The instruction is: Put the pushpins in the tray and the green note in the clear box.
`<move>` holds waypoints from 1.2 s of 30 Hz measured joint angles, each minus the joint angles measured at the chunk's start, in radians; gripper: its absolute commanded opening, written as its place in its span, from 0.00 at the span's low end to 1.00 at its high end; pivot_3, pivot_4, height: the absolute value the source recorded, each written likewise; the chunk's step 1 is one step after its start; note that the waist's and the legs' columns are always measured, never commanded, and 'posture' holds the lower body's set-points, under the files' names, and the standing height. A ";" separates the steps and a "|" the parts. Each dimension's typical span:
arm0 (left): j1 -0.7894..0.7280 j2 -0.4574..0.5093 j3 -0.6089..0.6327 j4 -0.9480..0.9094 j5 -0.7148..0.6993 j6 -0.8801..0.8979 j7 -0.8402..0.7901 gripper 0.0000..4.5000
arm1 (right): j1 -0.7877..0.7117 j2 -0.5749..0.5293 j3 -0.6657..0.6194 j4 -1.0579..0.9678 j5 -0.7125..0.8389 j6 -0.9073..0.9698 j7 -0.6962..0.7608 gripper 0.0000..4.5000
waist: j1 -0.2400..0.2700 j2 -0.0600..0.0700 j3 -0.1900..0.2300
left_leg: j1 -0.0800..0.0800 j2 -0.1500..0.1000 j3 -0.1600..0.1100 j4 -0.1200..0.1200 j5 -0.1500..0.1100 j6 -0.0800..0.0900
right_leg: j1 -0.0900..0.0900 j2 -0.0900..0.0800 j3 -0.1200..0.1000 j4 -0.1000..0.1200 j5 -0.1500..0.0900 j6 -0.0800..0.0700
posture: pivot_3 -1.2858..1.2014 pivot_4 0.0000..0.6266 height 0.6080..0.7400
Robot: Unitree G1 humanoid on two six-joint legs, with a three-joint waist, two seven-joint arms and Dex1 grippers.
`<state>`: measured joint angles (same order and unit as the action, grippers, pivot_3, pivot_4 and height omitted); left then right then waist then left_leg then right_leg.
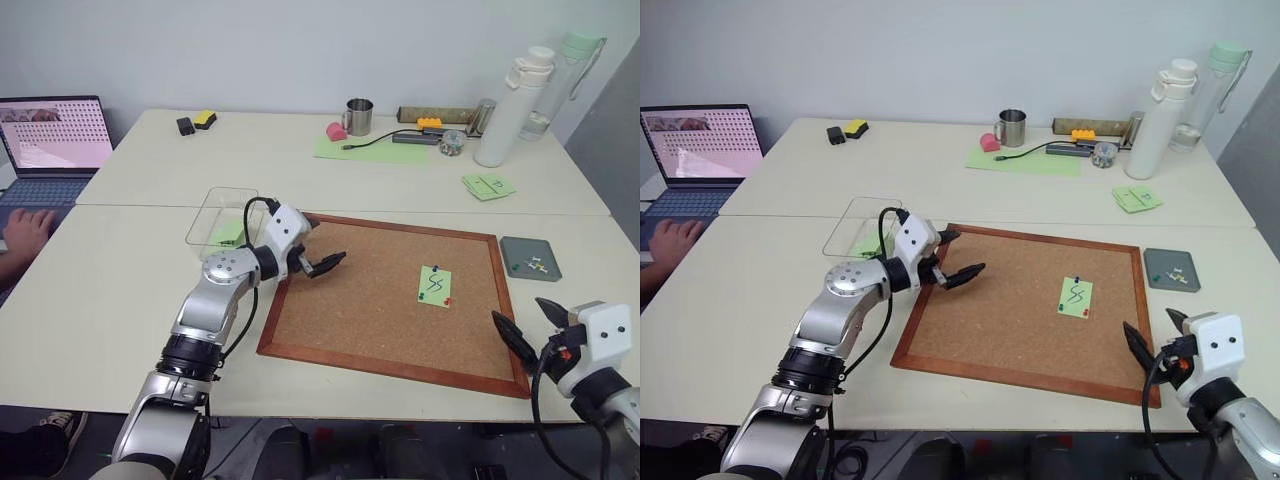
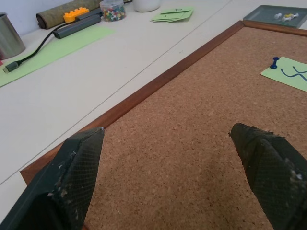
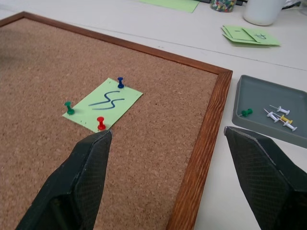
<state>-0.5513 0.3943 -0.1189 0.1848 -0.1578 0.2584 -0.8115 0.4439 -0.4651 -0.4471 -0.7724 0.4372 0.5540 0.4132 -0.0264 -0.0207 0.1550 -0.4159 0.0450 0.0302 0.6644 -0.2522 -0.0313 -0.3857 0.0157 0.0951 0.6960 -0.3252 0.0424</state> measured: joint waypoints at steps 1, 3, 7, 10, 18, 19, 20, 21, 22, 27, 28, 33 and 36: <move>0.000 0.000 0.000 0.000 0.000 0.001 -0.002 1.00 | 0.000 0.000 -0.002 0.000 0.000 0.000 0.000 0.91 | 0.000 0.000 0.000 | 0.000 0.000 0.000 0.000 0.000 0.000 | 0.000 0.000 0.000 0.000 0.000 0.000 | 0.52 0.24 1.00; 0.000 0.000 0.000 0.000 0.000 0.005 -0.007 1.00 | -0.004 -0.001 -0.004 0.000 0.001 0.000 -0.001 0.91 | 0.000 0.000 0.000 | 0.000 0.000 0.000 0.000 0.000 0.000 | 0.000 0.000 0.000 0.000 0.000 0.000 | 0.52 0.24 1.00; 0.000 -0.003 0.002 0.000 -0.002 0.020 -0.005 1.00 | -0.032 0.000 -0.006 0.004 0.009 -0.001 -0.007 0.91 | 0.000 0.000 0.000 | 0.000 0.000 0.000 0.000 0.000 0.000 | 0.000 0.000 0.000 0.000 0.000 0.000 | 0.52 0.24 1.00; 0.000 0.000 0.006 0.000 -0.002 0.021 -0.006 1.00 | -0.029 0.002 -0.006 0.004 0.013 -0.001 -0.007 0.91 | 0.000 0.000 0.000 | 0.000 0.000 -0.001 0.000 0.000 0.000 | 0.000 0.000 0.001 0.000 0.000 0.000 | 0.52 0.24 1.00; 0.000 0.013 0.018 0.000 -0.039 0.043 -0.042 1.00 | -0.024 -0.001 -0.024 0.011 0.017 -0.002 0.000 0.91 | 0.000 0.000 0.000 | 0.000 0.000 0.000 0.000 0.000 0.000 | 0.000 0.000 0.000 0.000 0.000 0.000 | 0.52 0.24 1.00; 0.000 0.020 0.018 0.000 -0.043 0.043 -0.055 1.00 | -0.022 -0.003 -0.024 0.011 0.019 -0.002 0.003 0.91 | 0.000 0.000 0.000 | 0.000 0.000 0.000 0.000 0.000 0.000 | 0.000 0.000 0.000 0.000 0.000 0.000 | 0.52 0.24 1.00; 0.000 0.025 0.018 0.000 -0.045 0.044 -0.066 1.00 | -0.020 -0.005 -0.024 0.011 0.023 -0.002 0.008 0.91 | 0.000 0.000 0.000 | 0.000 0.000 0.000 0.000 0.000 0.000 | 0.000 0.000 0.000 0.000 0.000 0.000 | 0.52 0.24 1.00; 0.000 0.033 0.018 0.000 -0.047 0.044 -0.077 1.00 | -0.018 -0.007 -0.024 0.011 0.028 -0.002 0.018 0.91 | 0.000 0.000 0.000 | 0.000 0.000 0.000 0.000 0.000 0.000 | 0.000 0.000 0.000 0.000 0.000 0.000 | 0.52 0.24 1.00; 0.000 0.040 0.018 0.000 -0.050 0.044 -0.087 1.00 | -0.016 -0.010 -0.024 0.011 0.033 -0.002 0.024 0.91 | 0.000 0.000 0.000 | 0.000 0.000 0.000 0.000 0.000 0.000 | 0.000 0.000 0.000 0.000 0.000 0.000 | 0.52 0.24 1.00; 0.000 0.054 0.019 0.000 -0.067 0.048 -0.118 1.00 | -0.006 -0.021 -0.024 0.008 0.065 0.001 0.043 0.91 | 0.000 0.000 0.000 | 0.000 0.000 0.000 0.000 0.000 0.000 | 0.000 0.000 0.000 0.000 0.000 0.000 | 0.52 0.24 1.00; -0.001 0.054 0.019 0.000 -0.070 0.050 -0.120 1.00 | -0.004 -0.025 -0.024 0.008 0.066 0.001 0.044 0.91 | 0.000 0.000 0.000 | 0.000 0.000 0.000 0.000 0.000 0.000 | 0.000 0.000 0.000 0.000 0.000 0.000 | 0.52 0.24 1.00; -0.008 0.054 0.019 0.000 -0.078 0.064 -0.124 1.00 | -0.004 -0.033 -0.025 0.008 0.068 0.001 0.043 0.91 | 0.000 0.000 0.000 | 0.000 0.000 0.000 0.000 0.000 0.000 | 0.000 0.000 0.000 0.000 0.000 0.000 | 0.52 0.24 1.00; -0.008 0.054 0.018 -0.002 -0.079 0.066 -0.137 1.00 | -0.004 -0.037 -0.026 0.008 0.068 0.001 0.043 0.91 | 0.000 0.000 0.000 | 0.000 0.000 0.000 0.000 0.000 0.000 | 0.000 0.000 0.000 0.000 0.000 0.000 | 0.52 0.24 1.00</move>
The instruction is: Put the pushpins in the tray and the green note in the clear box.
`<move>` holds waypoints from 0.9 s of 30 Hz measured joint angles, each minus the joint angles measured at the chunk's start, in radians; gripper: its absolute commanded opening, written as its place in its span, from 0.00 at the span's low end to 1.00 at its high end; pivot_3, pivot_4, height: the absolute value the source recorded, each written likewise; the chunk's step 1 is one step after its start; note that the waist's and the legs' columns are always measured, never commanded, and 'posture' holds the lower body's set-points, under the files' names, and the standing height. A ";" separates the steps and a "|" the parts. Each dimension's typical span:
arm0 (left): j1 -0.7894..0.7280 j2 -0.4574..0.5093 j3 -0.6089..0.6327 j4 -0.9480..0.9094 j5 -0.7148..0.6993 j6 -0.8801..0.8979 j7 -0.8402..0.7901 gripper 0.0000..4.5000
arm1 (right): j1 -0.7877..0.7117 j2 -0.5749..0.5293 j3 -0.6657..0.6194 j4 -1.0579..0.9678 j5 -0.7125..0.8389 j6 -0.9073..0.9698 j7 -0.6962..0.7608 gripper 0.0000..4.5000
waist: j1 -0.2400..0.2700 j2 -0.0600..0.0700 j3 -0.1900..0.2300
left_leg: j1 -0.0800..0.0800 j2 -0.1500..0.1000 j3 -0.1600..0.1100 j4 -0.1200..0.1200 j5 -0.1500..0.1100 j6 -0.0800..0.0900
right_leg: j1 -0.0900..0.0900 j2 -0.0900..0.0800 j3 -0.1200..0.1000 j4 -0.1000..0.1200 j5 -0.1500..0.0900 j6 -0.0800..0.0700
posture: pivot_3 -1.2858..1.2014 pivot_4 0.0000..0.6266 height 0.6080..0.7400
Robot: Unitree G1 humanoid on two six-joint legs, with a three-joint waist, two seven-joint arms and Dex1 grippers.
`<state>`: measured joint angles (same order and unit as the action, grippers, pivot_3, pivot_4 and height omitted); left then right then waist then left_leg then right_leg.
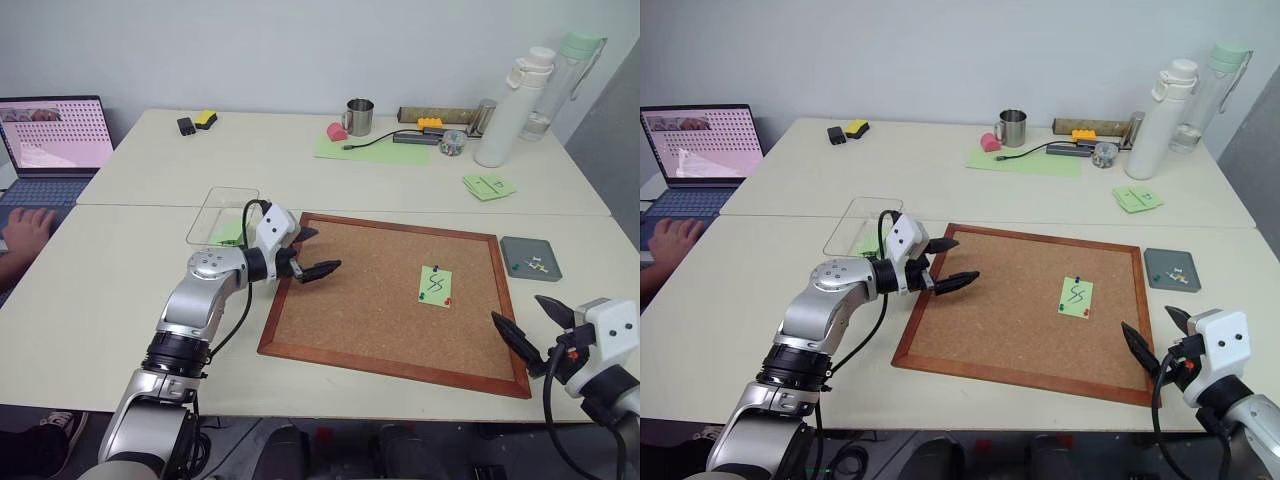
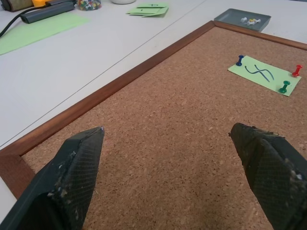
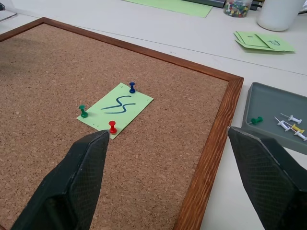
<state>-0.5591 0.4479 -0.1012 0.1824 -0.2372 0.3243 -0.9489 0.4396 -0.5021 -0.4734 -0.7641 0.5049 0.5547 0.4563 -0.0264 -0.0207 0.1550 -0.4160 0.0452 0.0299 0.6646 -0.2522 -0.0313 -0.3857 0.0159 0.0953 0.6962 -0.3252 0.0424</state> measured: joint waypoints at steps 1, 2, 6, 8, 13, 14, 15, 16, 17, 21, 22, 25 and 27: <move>0.000 0.000 -0.001 0.000 0.000 0.000 -0.003 1.00 | 0.000 -0.001 0.000 0.000 0.000 0.000 0.000 0.91 | 0.000 0.000 0.000 | 0.000 0.000 0.000 0.000 0.000 0.000 | 0.000 0.000 0.000 0.000 0.000 0.000 | 0.52 0.24 1.00; -0.001 0.000 -0.001 0.000 0.000 0.000 -0.005 1.00 | 0.000 -0.003 0.000 0.000 0.000 0.000 0.000 0.91 | 0.000 0.000 0.000 | 0.000 0.000 0.000 0.000 0.000 0.000 | 0.000 0.000 0.000 0.000 0.000 0.000 | 0.52 0.24 1.00; -0.004 0.000 -0.003 -0.008 -0.008 0.001 -0.035 0.91 | -0.008 -0.020 0.000 0.000 0.001 0.000 0.004 0.95 | 0.000 0.000 0.000 | 0.000 0.000 0.000 0.000 0.000 0.000 | 0.000 0.000 0.000 0.000 0.000 0.000 | 0.52 0.24 1.00; -0.005 0.000 -0.005 -0.012 -0.017 0.002 -0.054 0.84 | -0.018 -0.040 0.000 0.003 0.001 0.000 0.014 0.95 | 0.000 0.000 0.000 | 0.000 0.000 0.000 0.000 0.000 0.000 | 0.000 0.000 0.000 0.000 0.000 0.000 | 0.52 0.24 1.00; -0.018 -0.006 -0.022 -0.043 -0.043 0.031 -0.100 0.63 | -0.118 -0.074 0.011 0.032 0.026 0.026 0.020 0.95 | 0.000 0.000 0.000 | 0.000 0.000 0.000 0.000 0.000 0.000 | 0.000 0.000 0.000 0.000 0.000 0.000 | 0.52 0.24 1.00; -0.023 -0.012 -0.027 -0.047 -0.043 0.035 -0.103 0.60 | -0.153 -0.080 0.025 0.048 0.026 0.030 0.018 0.95 | 0.000 0.000 0.000 | 0.000 -0.001 0.000 0.000 0.000 0.000 | 0.000 0.000 0.000 0.000 0.000 0.000 | 0.52 0.24 1.00; -0.025 -0.020 -0.036 -0.054 -0.043 0.035 -0.105 0.56 | -0.179 -0.082 0.037 0.061 0.025 0.033 0.017 0.95 | 0.000 0.000 0.000 | 0.000 -0.001 0.000 0.000 0.000 0.000 | 0.000 0.000 0.000 0.000 0.000 0.000 | 0.52 0.24 1.00; -0.026 -0.026 -0.045 -0.053 -0.040 0.032 -0.105 0.51 | -0.198 -0.085 0.052 0.073 0.023 0.036 0.015 0.95 | 0.000 0.000 0.000 | 0.000 -0.001 0.000 0.000 0.000 0.000 | 0.000 0.000 0.000 0.000 0.000 0.000 | 0.52 0.24 1.00; -0.027 -0.035 -0.054 -0.051 -0.032 0.025 -0.101 0.47 | -0.220 -0.086 0.072 0.089 0.019 0.040 0.013 0.95 | 0.000 0.000 0.000 | 0.000 -0.001 0.000 0.000 0.000 0.000 | 0.000 0.000 0.000 0.000 0.000 0.000 | 0.52 0.24 1.00; -0.042 -0.091 -0.103 -0.030 -0.010 0.008 -0.091 0.34 | -0.337 -0.085 0.173 0.194 -0.031 0.041 -0.003 0.95 | 0.000 0.000 0.000 | 0.000 -0.002 0.000 0.001 0.000 0.000 | 0.000 0.000 0.000 0.000 0.000 0.000 | 0.52 0.24 1.00; -0.043 -0.098 -0.111 -0.028 -0.009 0.005 -0.091 0.29 | -0.353 -0.083 0.190 0.209 -0.042 0.041 -0.003 0.95 | 0.000 0.000 0.000 | 0.000 -0.002 0.000 0.001 0.000 0.000 | 0.000 0.000 0.001 0.000 0.000 0.000 | 0.52 0.24 1.00; -0.043 -0.100 -0.117 -0.023 -0.002 0.000 -0.089 0.21 | -0.414 -0.075 0.233 0.274 -0.065 0.037 -0.005 0.95 | 0.000 0.000 0.000 | 0.000 -0.001 0.000 0.001 0.000 0.000 | 0.000 0.001 0.000 0.000 0.000 0.000 | 0.52 0.24 1.00; -0.043 -0.103 -0.129 -0.023 0.002 -0.001 -0.089 0.15 | -0.432 -0.069 0.254 0.299 -0.081 0.031 -0.004 0.95 | 0.000 0.000 0.000 | 0.000 -0.001 0.000 0.001 0.000 0.000 | 0.000 0.001 0.001 0.000 0.000 0.000 | 0.52 0.24 1.00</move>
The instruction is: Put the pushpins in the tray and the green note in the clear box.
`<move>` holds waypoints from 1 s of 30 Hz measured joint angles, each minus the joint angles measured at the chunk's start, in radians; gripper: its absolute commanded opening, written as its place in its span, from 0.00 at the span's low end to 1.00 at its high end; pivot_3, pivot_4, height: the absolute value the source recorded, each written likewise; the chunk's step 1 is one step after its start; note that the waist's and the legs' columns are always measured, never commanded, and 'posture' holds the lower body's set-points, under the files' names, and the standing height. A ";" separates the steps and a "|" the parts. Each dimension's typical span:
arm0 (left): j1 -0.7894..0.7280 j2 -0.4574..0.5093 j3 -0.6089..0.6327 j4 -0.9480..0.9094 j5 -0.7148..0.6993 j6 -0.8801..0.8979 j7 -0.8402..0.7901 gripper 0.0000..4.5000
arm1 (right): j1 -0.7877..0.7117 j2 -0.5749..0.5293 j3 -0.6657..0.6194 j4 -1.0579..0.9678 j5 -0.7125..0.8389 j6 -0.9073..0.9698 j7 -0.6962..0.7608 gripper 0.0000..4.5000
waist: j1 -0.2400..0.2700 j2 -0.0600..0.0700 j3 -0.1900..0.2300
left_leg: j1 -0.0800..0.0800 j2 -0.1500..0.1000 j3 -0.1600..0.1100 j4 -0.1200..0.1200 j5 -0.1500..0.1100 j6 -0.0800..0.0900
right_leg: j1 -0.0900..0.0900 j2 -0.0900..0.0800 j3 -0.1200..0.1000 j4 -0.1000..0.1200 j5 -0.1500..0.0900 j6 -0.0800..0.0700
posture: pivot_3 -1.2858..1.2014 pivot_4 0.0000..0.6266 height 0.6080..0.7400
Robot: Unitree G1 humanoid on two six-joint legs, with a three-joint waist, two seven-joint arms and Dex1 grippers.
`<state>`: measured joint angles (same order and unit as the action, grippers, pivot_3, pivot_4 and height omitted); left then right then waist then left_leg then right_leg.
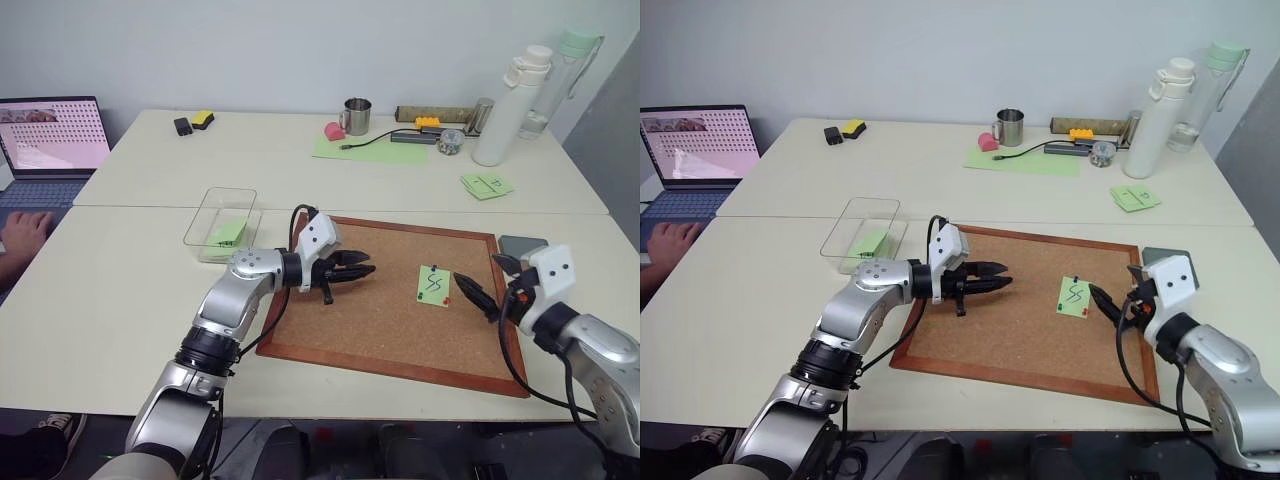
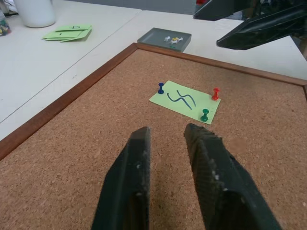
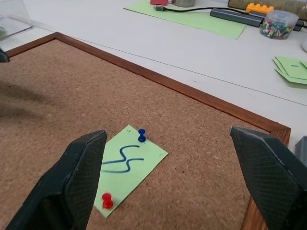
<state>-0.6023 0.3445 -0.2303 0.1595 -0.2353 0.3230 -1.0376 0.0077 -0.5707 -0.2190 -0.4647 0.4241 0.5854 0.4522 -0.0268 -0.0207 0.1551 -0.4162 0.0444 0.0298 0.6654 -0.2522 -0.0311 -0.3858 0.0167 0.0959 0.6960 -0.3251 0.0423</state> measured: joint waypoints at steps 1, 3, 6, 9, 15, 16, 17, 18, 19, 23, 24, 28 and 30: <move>0.000 0.000 -0.004 0.005 0.007 0.000 0.001 0.10 | -0.013 0.006 0.012 0.015 -0.006 -0.001 0.001 0.95 | 0.000 0.000 0.000 | 0.000 0.000 0.000 0.000 0.000 0.000 | 0.000 0.000 0.000 0.000 0.000 0.000 | 0.52 0.24 1.00; 0.001 -0.001 -0.017 0.015 0.020 -0.004 0.003 0.05 | -0.032 0.015 0.028 0.036 -0.010 -0.007 0.002 0.95 | 0.000 0.000 0.000 | 0.000 0.000 0.000 0.000 0.000 0.000 | 0.000 0.000 0.000 0.000 0.000 0.000 | 0.52 0.24 1.00; 0.010 -0.020 -0.040 0.036 0.039 -0.008 0.010 0.01 | -0.070 0.031 0.067 0.074 -0.021 -0.013 0.004 0.95 | 0.000 0.000 0.000 | 0.000 0.000 0.001 0.000 0.000 0.000 | 0.000 -0.001 0.000 0.000 0.000 0.000 | 0.52 0.24 1.00; 0.023 -0.030 -0.071 0.062 0.070 -0.025 0.022 0.01 | -0.102 0.050 0.094 0.118 -0.042 -0.025 0.004 0.95 | 0.000 0.000 0.000 | 0.000 0.000 0.000 0.000 0.000 0.000 | 0.000 -0.001 0.000 0.000 0.000 0.000 | 0.52 0.24 1.00; 0.033 -0.042 -0.111 0.112 0.127 -0.053 0.048 0.01 | -0.165 0.097 0.130 0.238 -0.071 -0.053 0.005 0.95 | 0.001 0.000 0.000 | 0.001 0.000 0.001 0.001 0.000 0.000 | 0.000 -0.001 0.000 0.001 0.000 0.000 | 0.52 0.24 1.00; 0.033 -0.043 -0.111 0.112 0.128 -0.052 0.049 0.01 | -0.179 0.105 0.136 0.258 -0.074 -0.057 0.005 0.95 | 0.001 0.000 0.000 | 0.001 0.000 0.001 0.001 0.000 0.000 | 0.000 -0.001 0.000 0.001 0.000 0.000 | 0.52 0.24 1.00; 0.033 -0.044 -0.112 0.112 0.129 -0.052 0.050 0.01 | -0.187 0.110 0.141 0.270 -0.081 -0.062 0.005 0.95 | 0.002 0.000 0.000 | 0.001 0.000 0.000 0.001 0.000 0.000 | 0.001 -0.001 0.000 0.001 0.000 0.000 | 0.52 0.24 1.00; 0.033 -0.044 -0.112 0.112 0.129 -0.052 0.050 0.01 | -0.192 0.115 0.144 0.283 -0.085 -0.066 0.006 0.95 | 0.002 0.000 0.000 | 0.001 0.000 0.000 0.001 0.000 0.000 | 0.001 -0.001 0.000 0.001 0.000 0.000 | 0.52 0.24 1.00; 0.033 -0.044 -0.112 0.112 0.129 -0.052 0.049 0.01 | -0.198 0.121 0.144 0.298 -0.087 -0.070 0.007 0.95 | 0.002 0.000 0.000 | 0.001 0.000 0.000 0.001 0.000 0.000 | 0.001 -0.001 0.000 0.001 0.000 0.000 | 0.52 0.24 1.00; 0.033 -0.042 -0.112 0.112 0.129 -0.051 0.047 0.00 | -0.217 0.147 0.143 0.350 -0.089 -0.075 0.010 0.87 | 0.002 0.000 0.000 | 0.001 0.001 0.000 0.001 0.000 0.000 | 0.001 -0.001 0.000 0.001 0.000 0.000 | 0.52 0.24 1.00; 0.033 -0.042 -0.112 0.112 0.129 -0.051 0.047 0.00 | -0.219 0.152 0.144 0.362 -0.089 -0.078 0.014 0.85 | 0.002 0.000 0.000 | 0.001 0.001 0.000 0.001 0.000 0.000 | 0.001 -0.001 0.000 0.001 0.000 0.000 | 0.52 0.24 1.00; 0.033 -0.041 -0.112 0.112 0.130 -0.050 0.045 0.00 | -0.219 0.157 0.143 0.385 -0.089 -0.089 0.029 0.65 | 0.001 0.000 0.000 | 0.001 0.001 0.000 0.001 0.000 0.000 | 0.001 -0.001 0.000 0.001 0.000 0.000 | 0.52 0.24 1.00; 0.033 -0.040 -0.112 0.111 0.131 -0.049 0.045 0.00 | -0.219 0.156 0.144 0.387 -0.091 -0.100 0.037 0.58 | 0.001 0.000 0.000 | 0.001 0.001 0.000 0.001 0.000 0.000 | 0.001 -0.001 0.000 0.001 0.000 0.000 | 0.52 0.24 1.00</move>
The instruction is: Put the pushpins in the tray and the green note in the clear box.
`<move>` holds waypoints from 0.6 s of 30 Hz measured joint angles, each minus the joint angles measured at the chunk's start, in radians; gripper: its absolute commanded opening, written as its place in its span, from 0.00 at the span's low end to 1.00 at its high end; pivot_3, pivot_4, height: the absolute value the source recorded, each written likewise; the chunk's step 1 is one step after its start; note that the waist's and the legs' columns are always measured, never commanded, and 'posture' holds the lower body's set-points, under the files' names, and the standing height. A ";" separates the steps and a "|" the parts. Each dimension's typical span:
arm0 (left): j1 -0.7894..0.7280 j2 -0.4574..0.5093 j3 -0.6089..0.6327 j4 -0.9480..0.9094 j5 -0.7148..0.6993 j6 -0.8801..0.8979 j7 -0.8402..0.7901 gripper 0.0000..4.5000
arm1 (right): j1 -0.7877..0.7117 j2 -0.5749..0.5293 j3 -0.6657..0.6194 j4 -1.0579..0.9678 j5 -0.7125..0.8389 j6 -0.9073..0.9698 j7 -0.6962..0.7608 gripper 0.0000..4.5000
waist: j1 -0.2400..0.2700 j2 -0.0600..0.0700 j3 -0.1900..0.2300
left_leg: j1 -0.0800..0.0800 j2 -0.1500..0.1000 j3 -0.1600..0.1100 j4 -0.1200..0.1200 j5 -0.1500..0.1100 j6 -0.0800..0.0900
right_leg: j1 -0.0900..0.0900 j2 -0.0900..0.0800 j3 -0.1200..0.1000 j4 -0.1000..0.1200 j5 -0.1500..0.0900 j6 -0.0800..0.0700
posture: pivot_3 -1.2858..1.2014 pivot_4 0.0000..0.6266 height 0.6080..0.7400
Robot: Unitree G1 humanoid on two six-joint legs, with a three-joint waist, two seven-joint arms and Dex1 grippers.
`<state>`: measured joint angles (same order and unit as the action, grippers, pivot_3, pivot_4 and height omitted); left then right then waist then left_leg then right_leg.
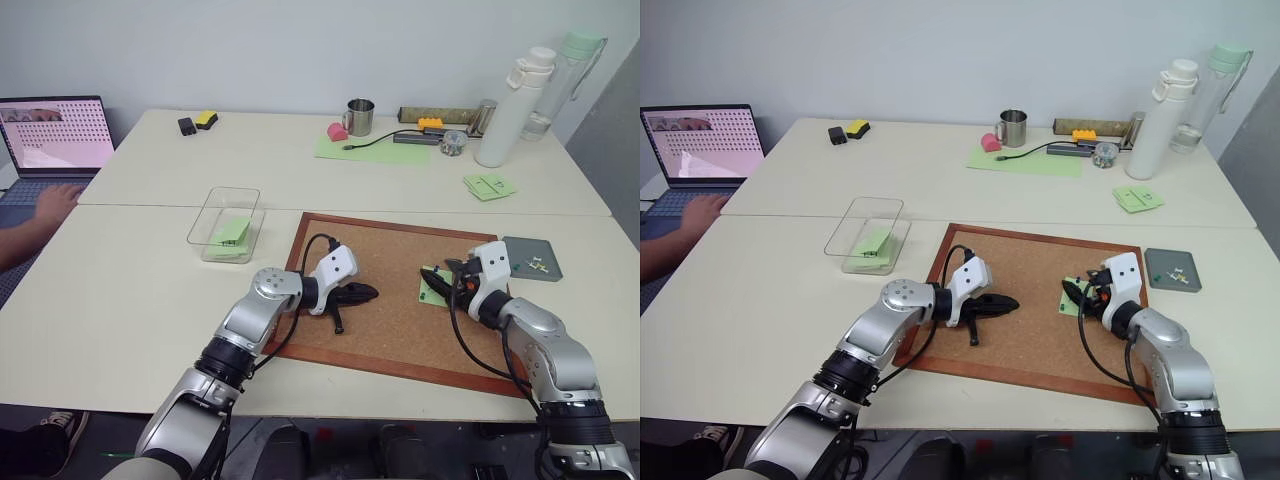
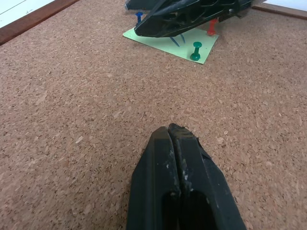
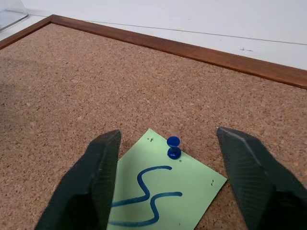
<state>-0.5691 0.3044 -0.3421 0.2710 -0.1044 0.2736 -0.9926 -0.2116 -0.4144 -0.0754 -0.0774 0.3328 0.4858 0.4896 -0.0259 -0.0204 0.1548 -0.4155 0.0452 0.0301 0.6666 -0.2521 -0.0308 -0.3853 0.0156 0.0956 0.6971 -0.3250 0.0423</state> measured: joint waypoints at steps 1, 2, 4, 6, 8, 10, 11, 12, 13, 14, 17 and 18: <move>0.000 0.001 0.000 0.000 0.000 0.000 0.000 0.00 | 0.000 0.000 0.000 0.001 -0.001 -0.004 0.004 0.53 | 0.000 0.000 0.000 | 0.000 0.000 0.000 0.000 0.000 0.000 | 0.000 0.000 0.000 0.000 0.000 0.000 | 0.52 0.24 1.00; 0.000 0.002 -0.001 -0.001 0.000 0.000 0.000 0.00 | 0.000 0.000 0.001 0.004 -0.002 -0.009 0.006 0.48 | 0.000 0.000 0.000 | 0.000 0.000 0.000 0.000 0.000 0.000 | 0.000 0.000 0.000 0.000 0.000 0.000 | 0.52 0.24 1.00; 0.000 0.003 -0.002 -0.003 0.001 0.000 -0.001 0.00 | 0.000 0.000 0.001 0.010 -0.006 -0.018 0.007 0.39 | -0.001 0.000 0.000 | 0.000 0.000 0.000 0.000 0.000 0.000 | 0.000 0.000 0.000 0.000 0.000 0.000 | 0.52 0.24 1.00; 0.000 0.005 -0.002 -0.004 0.001 0.000 -0.001 0.00 | 0.000 0.004 0.001 0.017 -0.012 -0.026 0.006 0.31 | -0.001 0.000 0.000 | 0.000 0.000 0.000 0.000 0.000 0.000 | 0.000 0.000 0.000 0.000 0.000 0.000 | 0.52 0.24 1.00; 0.000 0.005 -0.002 -0.004 0.002 0.000 0.000 0.00 | -0.001 0.009 0.001 0.024 -0.017 -0.036 0.006 0.22 | -0.001 0.000 0.000 | 0.000 0.000 0.000 0.000 0.000 0.000 | 0.000 0.000 0.000 0.000 0.000 0.000 | 0.52 0.24 1.00; 0.000 0.005 -0.002 -0.004 0.003 0.000 0.000 0.00 | -0.002 0.014 0.001 0.029 -0.020 -0.041 0.007 0.12 | -0.001 0.000 0.000 | 0.000 0.000 0.000 0.000 0.000 0.000 | 0.000 0.000 0.000 0.000 0.000 0.000 | 0.52 0.24 1.00; 0.000 0.005 -0.002 -0.004 0.003 0.000 -0.001 0.00 | -0.002 0.017 0.001 0.030 -0.022 -0.043 0.007 0.08 | -0.001 0.000 0.000 | 0.000 0.000 0.000 0.000 0.000 0.000 | 0.000 0.000 0.000 0.000 0.000 0.000 | 0.52 0.24 1.00; 0.000 0.005 -0.002 -0.004 0.003 0.000 -0.001 0.00 | -0.002 0.019 0.001 0.031 -0.023 -0.045 0.007 0.05 | -0.001 0.000 0.000 | 0.000 0.000 0.000 0.000 0.000 0.000 | 0.000 0.000 0.000 0.000 0.000 0.000 | 0.52 0.24 1.00; 0.000 0.005 -0.002 -0.004 0.003 0.000 -0.001 0.00 | -0.002 0.021 -0.001 0.033 -0.024 -0.047 0.007 0.00 | -0.001 0.000 0.000 | 0.000 0.000 0.000 0.000 0.000 0.000 | 0.000 0.000 0.000 0.000 0.000 0.000 | 0.52 0.24 1.00; 0.000 0.005 -0.002 -0.004 0.002 0.001 -0.001 0.00 | -0.002 0.022 -0.002 0.034 -0.024 -0.050 0.008 0.00 | -0.001 0.000 0.000 | 0.000 0.000 0.000 0.000 0.000 0.000 | 0.000 0.000 0.000 0.000 0.000 0.000 | 0.52 0.24 1.00; 0.000 0.006 -0.002 -0.004 0.002 0.002 -0.002 0.00 | 0.001 0.024 -0.003 0.035 -0.025 -0.058 0.011 0.00 | -0.002 0.000 0.000 | 0.000 0.000 0.000 0.000 0.000 0.000 | 0.000 0.000 0.000 0.000 0.000 0.000 | 0.52 0.24 1.00; 0.000 0.007 -0.002 -0.004 0.001 0.003 -0.003 0.00 | 0.002 0.026 -0.005 0.035 -0.024 -0.060 0.011 0.00 | -0.002 0.000 0.000 | 0.000 0.000 0.000 0.000 0.000 0.000 | 0.000 0.000 0.000 0.000 0.000 0.000 | 0.52 0.24 1.00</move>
<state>-0.5688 0.3112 -0.3439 0.2665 -0.1031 0.2768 -0.9952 -0.2093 -0.3882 -0.0800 -0.0425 0.3089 0.4259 0.5007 -0.0276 -0.0203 0.1548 -0.4153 0.0454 0.0302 0.6664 -0.2521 -0.0308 -0.3853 0.0157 0.0957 0.6971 -0.3250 0.0423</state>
